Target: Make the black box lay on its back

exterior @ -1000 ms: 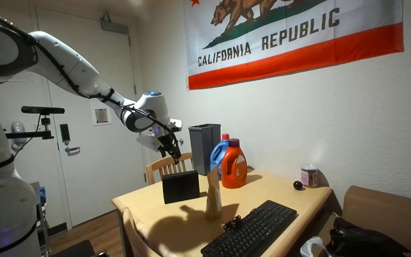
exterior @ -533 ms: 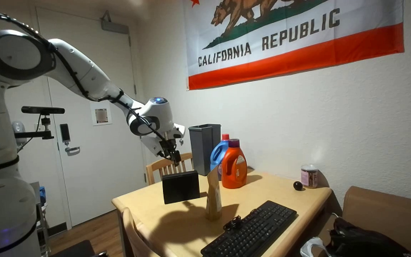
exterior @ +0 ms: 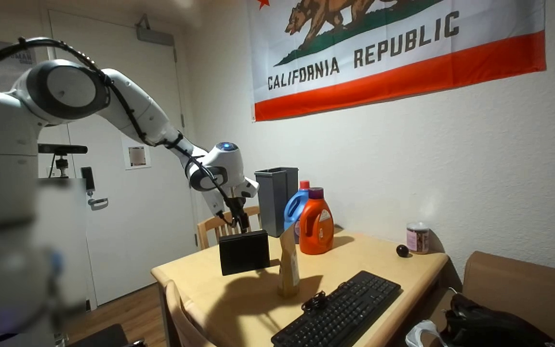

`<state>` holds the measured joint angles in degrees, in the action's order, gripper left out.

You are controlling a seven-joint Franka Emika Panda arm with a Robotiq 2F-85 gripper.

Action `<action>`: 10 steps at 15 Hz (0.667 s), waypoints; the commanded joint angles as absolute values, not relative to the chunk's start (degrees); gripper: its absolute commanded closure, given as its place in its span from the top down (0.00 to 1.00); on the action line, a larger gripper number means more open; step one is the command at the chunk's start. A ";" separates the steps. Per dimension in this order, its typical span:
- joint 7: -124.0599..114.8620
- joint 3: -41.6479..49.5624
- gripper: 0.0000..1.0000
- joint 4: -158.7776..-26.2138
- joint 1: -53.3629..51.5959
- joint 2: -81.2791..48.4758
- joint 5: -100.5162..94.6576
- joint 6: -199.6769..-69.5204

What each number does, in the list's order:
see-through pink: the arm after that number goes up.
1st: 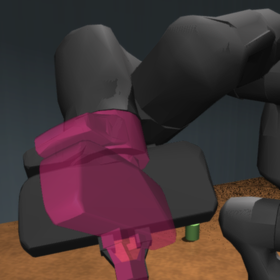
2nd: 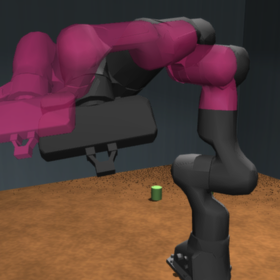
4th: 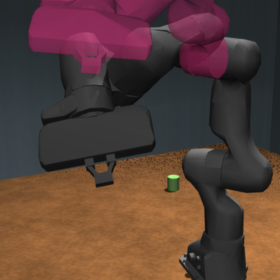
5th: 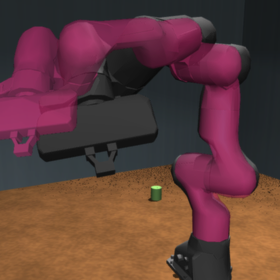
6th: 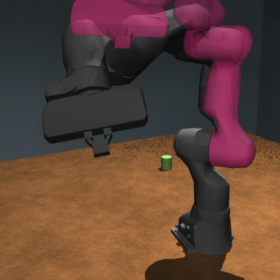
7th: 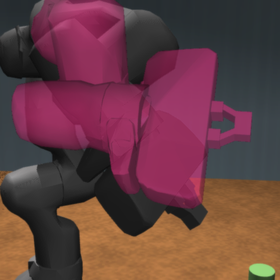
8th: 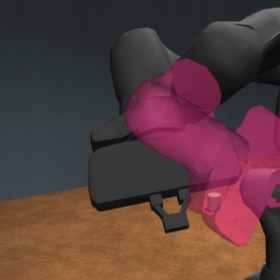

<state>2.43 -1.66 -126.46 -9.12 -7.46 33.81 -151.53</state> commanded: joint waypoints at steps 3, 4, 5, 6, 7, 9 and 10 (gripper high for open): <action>-9.54 -2.48 1.00 -122.41 -7.64 -11.54 21.88 -151.25; -11.14 -2.45 1.00 -121.72 -7.81 -12.13 20.01 -150.97; -12.11 -2.56 1.00 -120.94 -7.91 -12.86 18.75 -150.69; -13.50 -2.62 1.00 -120.09 -8.02 -13.70 17.53 -150.35; -14.84 -2.53 1.00 -119.21 -8.35 -14.72 15.88 -150.53; -16.80 -2.46 1.00 -117.60 -8.90 -16.58 13.12 -150.88; -16.58 -2.83 1.00 -116.98 -8.92 -17.22 12.74 -150.96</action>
<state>-14.13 -2.18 -120.37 -8.81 -14.41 15.39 -151.50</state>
